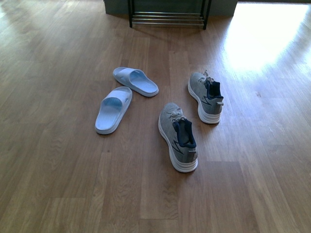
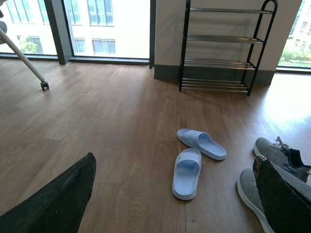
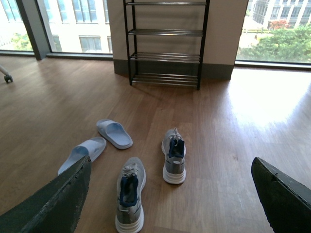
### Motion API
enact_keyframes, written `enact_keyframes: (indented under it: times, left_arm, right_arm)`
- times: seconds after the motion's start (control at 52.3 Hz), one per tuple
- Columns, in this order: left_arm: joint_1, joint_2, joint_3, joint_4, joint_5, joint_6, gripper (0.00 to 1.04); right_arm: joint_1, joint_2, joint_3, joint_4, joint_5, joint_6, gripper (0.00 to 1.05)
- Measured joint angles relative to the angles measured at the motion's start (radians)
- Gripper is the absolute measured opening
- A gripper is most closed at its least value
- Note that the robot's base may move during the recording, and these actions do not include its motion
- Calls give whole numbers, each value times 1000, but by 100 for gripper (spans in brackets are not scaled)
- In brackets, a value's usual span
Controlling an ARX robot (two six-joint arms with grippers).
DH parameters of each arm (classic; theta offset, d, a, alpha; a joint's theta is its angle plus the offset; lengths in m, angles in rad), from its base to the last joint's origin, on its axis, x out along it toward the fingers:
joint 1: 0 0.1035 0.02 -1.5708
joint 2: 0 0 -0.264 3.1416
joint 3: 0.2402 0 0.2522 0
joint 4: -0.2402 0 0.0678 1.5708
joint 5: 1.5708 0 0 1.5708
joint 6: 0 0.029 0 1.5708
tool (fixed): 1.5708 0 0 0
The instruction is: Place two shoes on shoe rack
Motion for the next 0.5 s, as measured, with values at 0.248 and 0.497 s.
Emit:
enact_keyframes:
  times: [0.248, 0.497]
  left_arm:
    - [0, 0, 0, 0, 0, 0, 95]
    - [0, 0, 0, 0, 0, 0, 95]
  right_arm:
    - [0, 0, 0, 0, 0, 0, 95]
    - [0, 0, 0, 0, 0, 0, 95]
